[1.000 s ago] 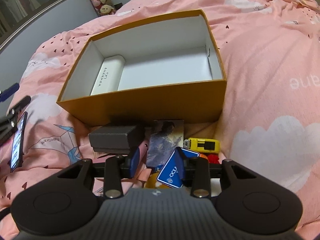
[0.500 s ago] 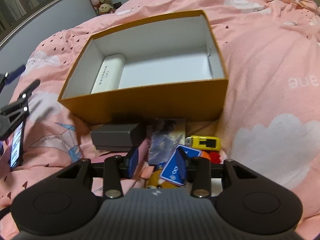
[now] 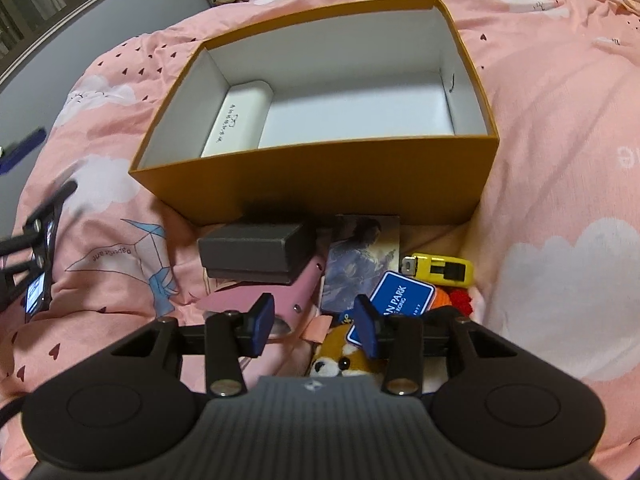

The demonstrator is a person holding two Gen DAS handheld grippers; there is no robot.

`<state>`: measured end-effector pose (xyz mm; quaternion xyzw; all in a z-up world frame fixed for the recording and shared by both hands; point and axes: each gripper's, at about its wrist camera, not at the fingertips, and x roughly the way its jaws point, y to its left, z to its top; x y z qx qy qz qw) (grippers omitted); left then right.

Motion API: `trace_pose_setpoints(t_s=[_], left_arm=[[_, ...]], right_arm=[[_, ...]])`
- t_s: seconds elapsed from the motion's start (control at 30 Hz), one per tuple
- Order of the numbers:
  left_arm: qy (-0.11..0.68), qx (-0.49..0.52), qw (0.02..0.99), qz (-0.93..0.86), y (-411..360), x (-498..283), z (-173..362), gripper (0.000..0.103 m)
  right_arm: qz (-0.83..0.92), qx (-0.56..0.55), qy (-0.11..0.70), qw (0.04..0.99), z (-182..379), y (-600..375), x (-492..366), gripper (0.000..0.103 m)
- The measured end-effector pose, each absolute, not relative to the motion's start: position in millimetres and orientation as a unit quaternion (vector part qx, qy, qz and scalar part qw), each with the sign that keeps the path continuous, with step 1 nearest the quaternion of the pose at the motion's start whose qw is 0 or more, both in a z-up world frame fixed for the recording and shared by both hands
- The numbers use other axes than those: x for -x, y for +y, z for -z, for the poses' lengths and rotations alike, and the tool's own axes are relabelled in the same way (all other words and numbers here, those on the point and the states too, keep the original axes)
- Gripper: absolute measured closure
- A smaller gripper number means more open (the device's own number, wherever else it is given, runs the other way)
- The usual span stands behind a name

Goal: Organize objects

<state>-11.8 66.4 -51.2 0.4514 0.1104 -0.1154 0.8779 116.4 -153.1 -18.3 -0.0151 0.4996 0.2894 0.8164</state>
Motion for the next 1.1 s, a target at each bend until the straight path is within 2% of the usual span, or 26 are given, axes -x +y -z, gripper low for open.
trace_pose_setpoints(t_s=[0.17,0.3,0.43,0.53,0.8,1.1], left_arm=[[0.115,-0.472,0.865,0.123,66,10,73,0.034],[0.144,-0.47,0.864,0.107,83,-20,79,0.034],[0.134,-0.396,0.907,0.052,109,-47,39,0.034],[0.123,-0.377,0.917,0.038,114,-57,18,0.034],[0.152,-0.325,0.928,0.103,103,-48,4,0.034],[0.088,-0.413,0.897,0.128,74,18,54,0.035]], right_arm=[[-0.287,0.021,0.501,0.816,19,-150,-117,0.057],[-0.282,0.024,0.506,0.815,21,-149,-119,0.056],[-0.279,0.028,0.5,0.819,18,-148,-119,0.056],[-0.279,0.027,0.505,0.816,21,-146,-121,0.056],[-0.288,0.027,0.503,0.814,21,-144,-121,0.056],[-0.279,0.019,0.511,0.813,25,-147,-123,0.056]])
